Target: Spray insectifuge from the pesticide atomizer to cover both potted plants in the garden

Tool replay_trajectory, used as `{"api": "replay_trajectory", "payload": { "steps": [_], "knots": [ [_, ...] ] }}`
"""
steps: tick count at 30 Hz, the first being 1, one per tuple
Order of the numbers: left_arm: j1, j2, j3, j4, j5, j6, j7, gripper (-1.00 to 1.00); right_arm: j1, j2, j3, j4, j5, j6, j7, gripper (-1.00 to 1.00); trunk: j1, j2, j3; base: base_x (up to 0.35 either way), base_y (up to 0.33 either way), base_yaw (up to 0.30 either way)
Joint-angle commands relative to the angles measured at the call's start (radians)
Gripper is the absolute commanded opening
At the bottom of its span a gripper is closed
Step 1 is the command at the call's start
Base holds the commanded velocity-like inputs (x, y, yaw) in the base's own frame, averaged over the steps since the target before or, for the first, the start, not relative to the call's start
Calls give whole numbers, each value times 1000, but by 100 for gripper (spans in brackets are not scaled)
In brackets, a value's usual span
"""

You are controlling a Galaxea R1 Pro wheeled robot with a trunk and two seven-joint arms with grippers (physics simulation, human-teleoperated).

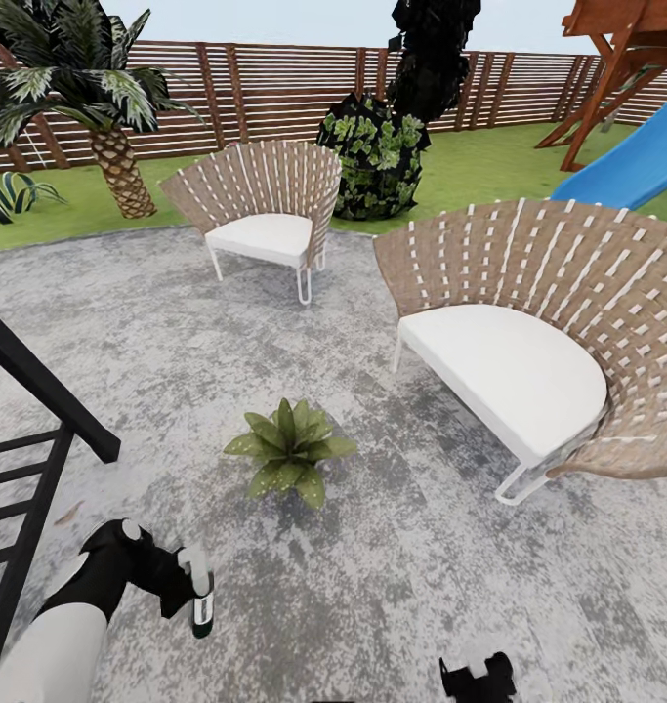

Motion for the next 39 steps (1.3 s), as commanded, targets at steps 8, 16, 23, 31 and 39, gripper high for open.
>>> {"api": "replay_trajectory", "payload": {
  "steps": [8,16,23,31,39],
  "knots": [
    [7,-12,-5,117,0,-22,0,-100,-2,-34,19,-257,71,4,446,100,0,0,-1,-1,0,0],
    [0,-28,-40,123,-10,-12,-9,-100,-54,-30,18,-357,276,13,747,100,0,0,-1,0,0,0],
    [-2,-30,-92,123,-11,-11,-2,-100,-87,-17,19,-429,284,14,921,100,0,0,-1,0,0,0],
    [-1,-30,-134,123,-10,-19,5,-100,-88,19,22,-437,290,14,938,-100,0,0,-1,0,0,0],
    [-1,-97,-212,123,-10,-17,95,-100,-88,103,24,-438,366,15,938,-100,0,0,-1,0,0,0]
  ]
}}
